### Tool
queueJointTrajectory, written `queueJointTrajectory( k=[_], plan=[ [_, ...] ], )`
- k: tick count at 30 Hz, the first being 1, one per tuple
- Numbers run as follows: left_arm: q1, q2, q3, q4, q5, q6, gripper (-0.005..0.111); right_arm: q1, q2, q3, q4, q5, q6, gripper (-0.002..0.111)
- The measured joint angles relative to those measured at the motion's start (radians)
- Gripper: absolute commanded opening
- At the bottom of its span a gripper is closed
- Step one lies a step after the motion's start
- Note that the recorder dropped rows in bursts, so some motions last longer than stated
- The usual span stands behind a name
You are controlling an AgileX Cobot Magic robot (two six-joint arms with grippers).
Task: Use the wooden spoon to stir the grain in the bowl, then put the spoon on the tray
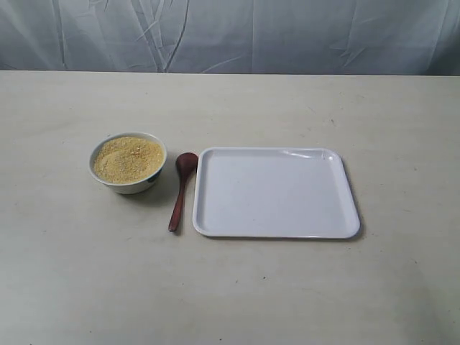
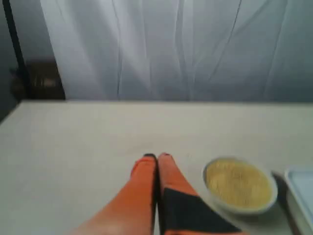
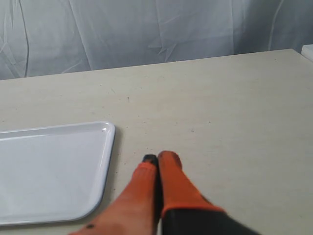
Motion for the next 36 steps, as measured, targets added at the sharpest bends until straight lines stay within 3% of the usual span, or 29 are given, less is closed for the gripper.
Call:
queueJointTrajectory(
  k=[3, 5, 14, 17, 23, 27, 30, 33, 36],
  plan=[
    [0.000, 0.207, -0.137, -0.007, 0.212, 0.060, 0.000, 0.000, 0.000, 0.000, 0.000, 0.000, 0.000, 0.000],
    [0.000, 0.314, -0.180, -0.036, 0.285, 0.081, 0.000, 0.000, 0.000, 0.000, 0.000, 0.000, 0.000, 0.000],
    [-0.002, 0.580, -0.203, -0.216, 0.231, 0.103, 0.000, 0.000, 0.000, 0.000, 0.000, 0.000, 0.000, 0.000],
    [-0.046, 0.633, -0.203, -0.231, 0.227, 0.109, 0.000, 0.000, 0.000, 0.000, 0.000, 0.000, 0.000, 0.000],
    [-0.281, 0.724, -0.205, -0.221, 0.171, 0.022, 0.000, 0.000, 0.000, 0.000, 0.000, 0.000, 0.000, 0.000],
    [-0.476, 0.850, -0.223, -0.132, 0.114, -0.111, 0.000, 0.000, 0.000, 0.000, 0.000, 0.000, 0.000, 0.000],
    [-0.585, 0.967, -0.276, -0.023, 0.106, -0.231, 0.000, 0.000, 0.000, 0.000, 0.000, 0.000, 0.000, 0.000],
    [-0.663, 1.092, -0.360, 0.096, 0.119, -0.352, 0.000, 0.000, 0.000, 0.000, 0.000, 0.000, 0.000, 0.000],
    [-0.694, 1.222, -0.457, 0.158, 0.123, -0.438, 0.000, 0.000, 0.000, 0.000, 0.000, 0.000, 0.000, 0.000]
  ],
)
